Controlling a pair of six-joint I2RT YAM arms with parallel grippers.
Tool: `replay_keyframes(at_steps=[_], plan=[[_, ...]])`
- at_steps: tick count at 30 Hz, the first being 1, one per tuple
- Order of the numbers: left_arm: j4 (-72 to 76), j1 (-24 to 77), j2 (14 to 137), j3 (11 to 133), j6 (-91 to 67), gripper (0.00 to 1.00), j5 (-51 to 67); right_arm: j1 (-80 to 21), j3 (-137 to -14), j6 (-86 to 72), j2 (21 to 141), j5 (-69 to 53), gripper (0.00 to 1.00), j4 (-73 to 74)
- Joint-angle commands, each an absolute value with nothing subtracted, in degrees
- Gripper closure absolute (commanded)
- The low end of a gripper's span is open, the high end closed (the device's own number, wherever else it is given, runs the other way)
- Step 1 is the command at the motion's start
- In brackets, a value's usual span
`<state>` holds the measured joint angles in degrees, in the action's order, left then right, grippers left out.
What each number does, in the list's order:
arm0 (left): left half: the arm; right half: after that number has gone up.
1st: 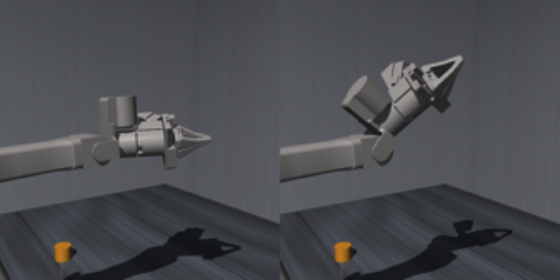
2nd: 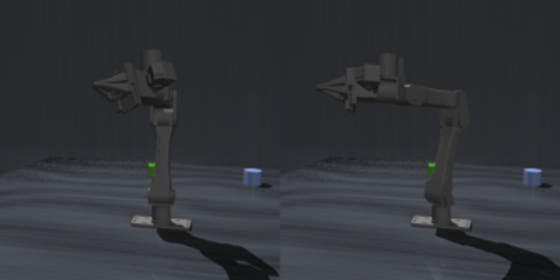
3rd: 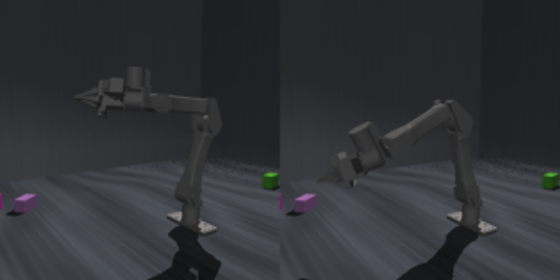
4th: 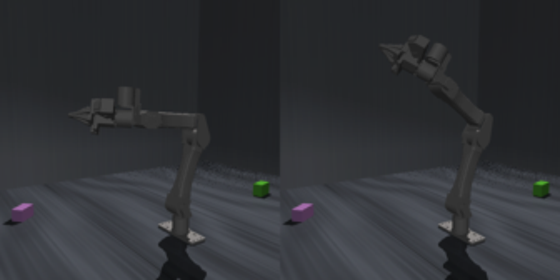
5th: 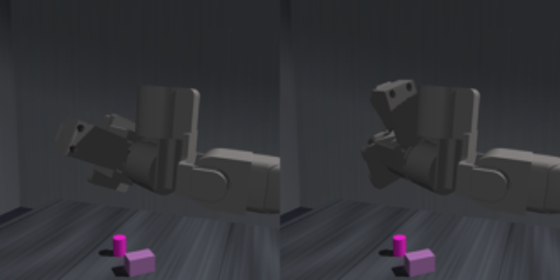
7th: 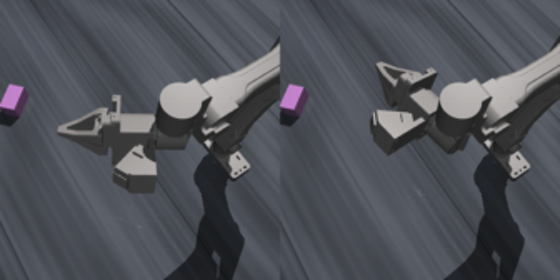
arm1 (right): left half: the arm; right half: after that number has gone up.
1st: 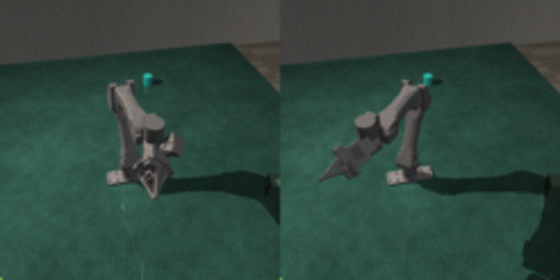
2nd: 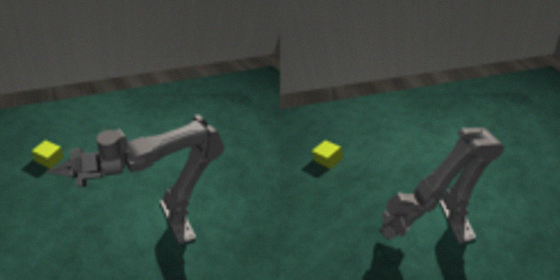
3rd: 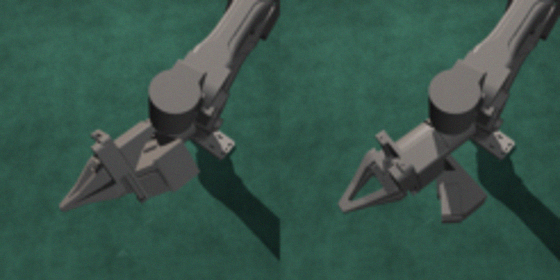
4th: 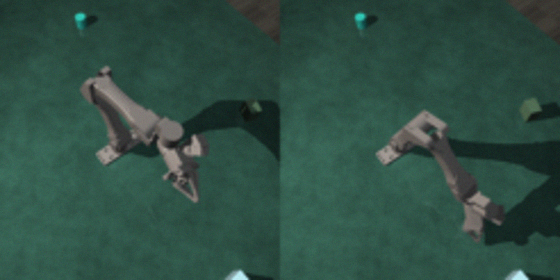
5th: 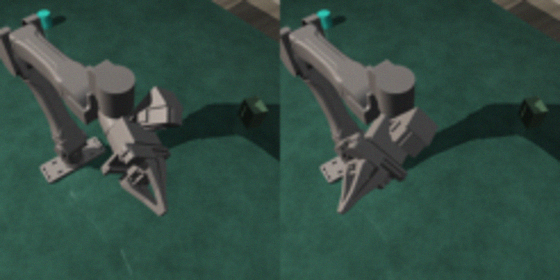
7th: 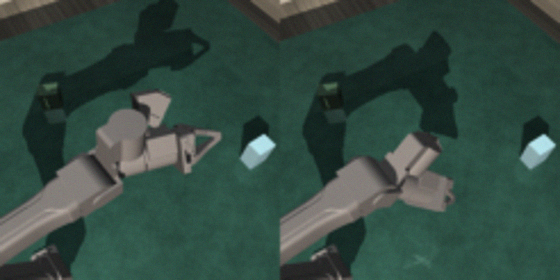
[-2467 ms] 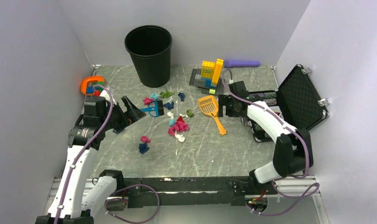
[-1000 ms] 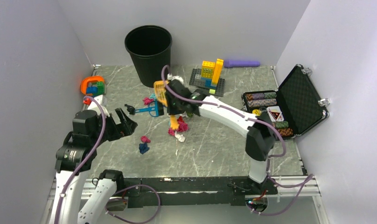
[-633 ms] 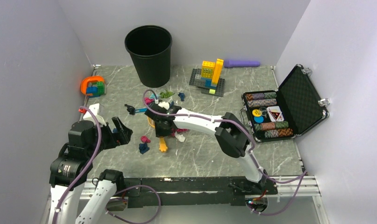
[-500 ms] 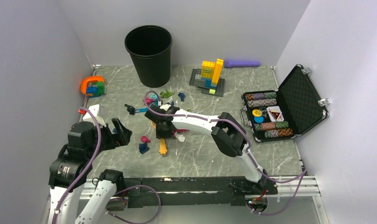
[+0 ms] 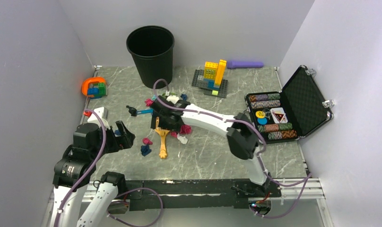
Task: Sweep away the paper scraps from the table
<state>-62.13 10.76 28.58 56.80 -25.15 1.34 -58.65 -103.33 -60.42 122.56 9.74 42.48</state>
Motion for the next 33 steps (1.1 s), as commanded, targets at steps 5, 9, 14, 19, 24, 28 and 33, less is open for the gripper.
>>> replay_keyframes(at_steps=[5, 9, 14, 19, 24, 28, 33], plan=[[-56.38, 10.99, 31.08, 53.59, -27.78, 0.02, 3.43, -51.04, -92.76, -55.62, 98.81, 17.14, 0.13, 43.07], [-49.2, 11.72, 32.57, 47.94, -30.18, 0.01, 5.87, -47.38, -84.77, -56.46, 88.94, 17.73, 0.13, 43.18], [-40.51, 18.38, 36.24, 41.53, -32.24, 0.01, 0.29, -44.52, -77.89, -55.34, 80.56, 16.69, 0.14, 41.85], [-32.58, 33.32, 43.58, 38.5, -37.35, 0.02, -12.89, -43.89, -78.44, -53.1, 79.62, 16.46, 0.14, 44.14], [-30.32, 42.69, 52.56, 38.3, -41.08, 0.07, -22.17, -43.59, -78.12, -51.9, 78.91, 16.03, 0.14, 42.95], [-23.17, 46.28, 55.75, 35.05, -42.45, 0.13, -24.13, -43.46, -77.93, -51.68, 78.22, 15.59, 0.14, 43.73], [-16.03, 46.62, 61.44, 32.94, -43.94, 0.16, -24.64, -43.4, -77.08, -51.39, 76.02, 15.6, 0.14, 45.5]])
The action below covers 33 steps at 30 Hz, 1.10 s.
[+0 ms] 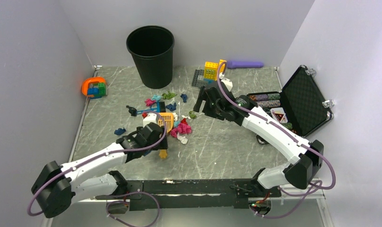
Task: Sweep away the paper scraps from the table
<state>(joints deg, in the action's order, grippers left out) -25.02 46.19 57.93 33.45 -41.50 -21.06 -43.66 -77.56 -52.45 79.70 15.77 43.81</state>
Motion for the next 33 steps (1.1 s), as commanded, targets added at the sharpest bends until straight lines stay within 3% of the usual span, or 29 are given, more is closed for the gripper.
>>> replay_keyframes(at_steps=[1, 8, 13, 15, 19, 22, 29, 33], plan=[[-15.24, 46.66, 62.77, 33.14, -43.76, 0.17, -24.92, -43.34, -77.07, -51.15, 75.54, 15.86, 0.14, 46.11], [-9.36, 47.76, 72.03, 33.56, -44.49, 0.25, -25.76, -42.61, -76.99, -50.02, 72.45, 16.73, 0.14, 49.6], [-7.15, 48.37, 79.15, 34.1, -47.57, 0.37, -26.37, -42.12, -76.37, -49.61, 70.64, 16.97, 0.14, 51.02], [-7.36, 48.45, 81.42, 34.62, -48.21, 0.45, -26.63, -41.95, -75.94, -49.29, 69.96, 16.9, 0.14, 51.0], [-11.49, 48.95, 81.3, 37.28, -46.81, 0.84, -27.81, -40.93, -75.0, -48.13, 69.79, 15.28, 0.14, 49.67], [-19.61, 49.59, 75.1, 41.19, -45.64, 0.96, -30.0, -40.13, -75.32, -47.2, 71.72, 13.19, 0.14, 48.3], [-42.61, 49.46, 56.82, 49.06, -50.59, 1.0, -28.6, -39.73, -80.22, -48.04, 79.71, 12.0, 0.14, 45.62], [-51.99, 48.61, 48.53, 51.8, -54.28, 1.0, -29.5, -40.22, -86.41, -48.07, 88.05, 10.69, 0.18, 44.07]])
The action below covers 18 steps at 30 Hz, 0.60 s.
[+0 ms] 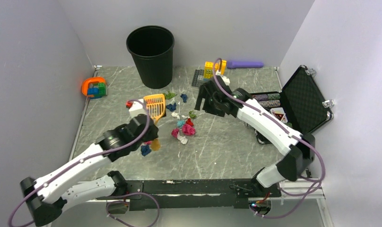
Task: Sweep away the paper scraps from the table
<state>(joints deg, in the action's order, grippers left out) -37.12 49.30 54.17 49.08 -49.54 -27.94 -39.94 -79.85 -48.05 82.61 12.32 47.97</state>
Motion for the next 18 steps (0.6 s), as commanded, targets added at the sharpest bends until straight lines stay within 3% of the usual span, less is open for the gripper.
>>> replay_keyframes(at_steps=[1, 7, 18], plan=[[-54.55, 48.52, 47.01, 52.82, -54.92, 1.0, -30.35, -40.67, -88.09, -47.77, 90.31, 10.53, 0.2, 43.54], [-68.32, 47.58, 41.49, 58.84, -59.21, 1.0, -36.57, -43.12, -97.7, -49.87, 103.56, 8.92, 0.22, 39.21], [-85.23, 47.02, 37.3, 65.91, -63.75, 1.0, -49.19, -50.45, -126.87, -58.91, 129.39, 17.44, 0.3, 46.14]])
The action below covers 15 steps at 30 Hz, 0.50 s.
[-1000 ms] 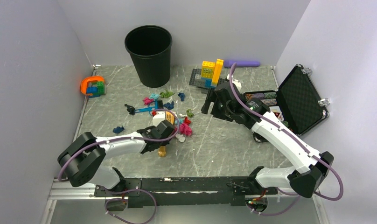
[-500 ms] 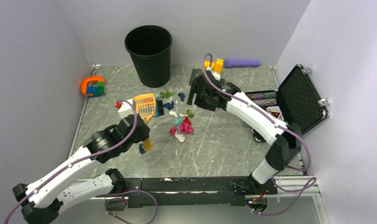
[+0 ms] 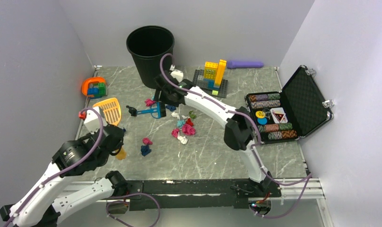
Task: Sweep away the paper scraps from the table
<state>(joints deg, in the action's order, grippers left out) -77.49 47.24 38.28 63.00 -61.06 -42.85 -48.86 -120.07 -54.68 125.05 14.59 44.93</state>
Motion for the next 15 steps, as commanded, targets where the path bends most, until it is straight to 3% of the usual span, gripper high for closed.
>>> replay_keyframes(at_steps=[1, 4, 15], plan=[[-85.81, 46.97, 37.02, 66.19, -63.87, 1.0, -49.6, -50.59, -126.97, -59.85, 130.45, 16.73, 0.31, 44.97], [-87.05, 46.91, 35.79, 65.83, -64.91, 1.0, -49.97, -50.81, -126.06, -59.73, 133.26, 14.3, 0.4, 40.01], [-87.33, 46.87, 31.54, 60.8, -69.64, 1.0, -47.17, -52.42, -128.42, -41.32, 144.03, 7.52, 0.43, 28.74]])
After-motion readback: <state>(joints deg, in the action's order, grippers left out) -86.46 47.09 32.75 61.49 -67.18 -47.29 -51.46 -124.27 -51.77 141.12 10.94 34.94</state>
